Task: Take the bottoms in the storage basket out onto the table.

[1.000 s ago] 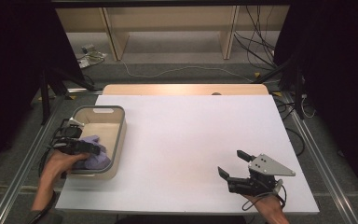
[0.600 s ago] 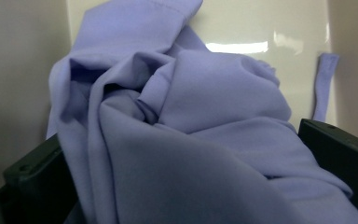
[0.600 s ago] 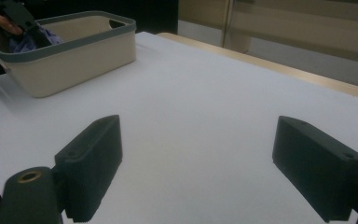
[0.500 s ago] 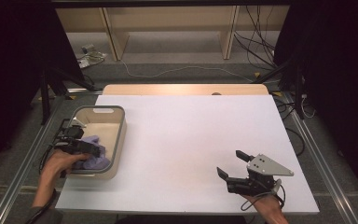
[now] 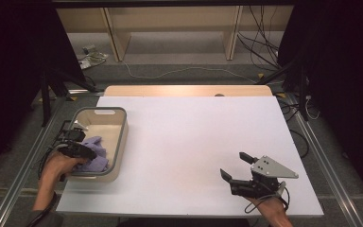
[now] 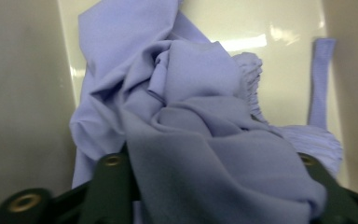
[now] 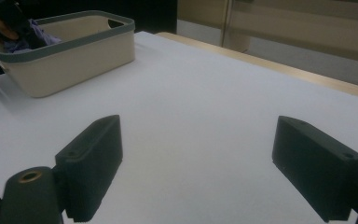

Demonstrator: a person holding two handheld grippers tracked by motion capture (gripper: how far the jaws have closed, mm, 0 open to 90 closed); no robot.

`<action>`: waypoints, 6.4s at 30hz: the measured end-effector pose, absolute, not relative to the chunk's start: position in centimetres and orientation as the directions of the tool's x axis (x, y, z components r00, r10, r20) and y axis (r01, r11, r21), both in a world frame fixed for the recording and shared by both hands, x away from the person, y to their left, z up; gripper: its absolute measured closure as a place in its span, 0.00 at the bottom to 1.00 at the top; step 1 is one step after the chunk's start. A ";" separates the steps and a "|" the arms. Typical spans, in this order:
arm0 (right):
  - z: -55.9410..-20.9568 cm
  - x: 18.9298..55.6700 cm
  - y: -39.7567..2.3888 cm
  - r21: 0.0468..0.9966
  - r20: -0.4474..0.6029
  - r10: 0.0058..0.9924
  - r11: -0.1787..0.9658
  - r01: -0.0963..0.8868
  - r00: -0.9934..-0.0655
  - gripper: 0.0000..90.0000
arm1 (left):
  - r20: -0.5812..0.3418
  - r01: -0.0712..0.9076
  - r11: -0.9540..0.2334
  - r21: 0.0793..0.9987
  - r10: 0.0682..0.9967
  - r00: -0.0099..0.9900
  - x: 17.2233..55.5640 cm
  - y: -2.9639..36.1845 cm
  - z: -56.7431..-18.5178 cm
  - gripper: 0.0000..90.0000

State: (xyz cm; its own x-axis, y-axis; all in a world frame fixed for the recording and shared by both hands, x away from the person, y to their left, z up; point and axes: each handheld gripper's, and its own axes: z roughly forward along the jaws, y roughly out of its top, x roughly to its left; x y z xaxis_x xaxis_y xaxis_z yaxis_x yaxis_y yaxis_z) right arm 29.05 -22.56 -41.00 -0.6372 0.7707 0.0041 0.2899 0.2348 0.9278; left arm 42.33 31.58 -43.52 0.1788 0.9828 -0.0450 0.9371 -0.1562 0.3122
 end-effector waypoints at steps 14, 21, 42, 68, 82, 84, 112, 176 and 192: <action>-40.9 29.0 -22.7 0.929 0.007 0.776 0.229 0.291 -0.631 0.19 | -0.147 0.908 -0.111 0.405 0.972 0.184 41.8 32.4 -42.8 0.73; -40.9 29.0 -22.7 0.929 0.007 0.776 0.228 0.291 -0.630 0.19 | -0.188 0.888 -0.090 0.451 0.963 0.193 41.5 32.7 -41.7 0.73; -40.8 29.0 -22.8 0.933 0.012 0.776 0.218 0.286 -0.631 0.19 | -0.306 0.798 -0.006 0.603 0.921 0.239 40.6 32.8 -39.0 0.73; -40.8 29.0 -22.9 0.934 0.012 0.777 0.216 0.286 -0.629 0.19 | -0.484 0.714 0.178 0.677 0.839 0.250 39.8 33.7 -36.7 0.73; -40.9 29.0 -22.9 0.932 0.012 0.778 0.219 0.289 -0.628 0.19 | -0.556 0.656 0.271 0.705 0.785 0.273 39.3 34.1 -35.6 0.73; -40.9 29.0 -22.9 0.933 0.012 0.778 0.217 0.286 -0.628 0.19 | -0.559 0.651 0.277 0.707 0.782 0.274 39.3 34.0 -35.5 0.73; -40.8 29.0 -23.0 0.932 0.012 0.782 0.217 0.290 -0.623 0.19 | -0.622 0.605 0.327 0.726 0.689 0.373 38.4 32.4 -33.0 0.73; -40.8 29.0 -23.1 0.935 0.026 0.782 0.202 0.292 -0.623 0.20 | -0.658 0.610 0.292 0.737 0.517 0.548 37.2 25.4 -30.8 0.72; -40.9 29.0 -23.0 0.934 0.021 0.781 0.208 0.292 -0.625 0.20 | -0.655 0.626 0.268 0.732 0.526 0.542 37.7 23.6 -31.5 0.72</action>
State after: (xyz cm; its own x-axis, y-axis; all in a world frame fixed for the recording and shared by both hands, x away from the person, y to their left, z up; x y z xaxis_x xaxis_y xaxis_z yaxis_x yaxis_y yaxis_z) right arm 29.03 -23.02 -40.86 -0.6245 0.7807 0.0211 0.2916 0.2080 0.9337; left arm 37.66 23.64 -31.53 0.5418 0.5262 -0.6554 0.6261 0.2675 0.7324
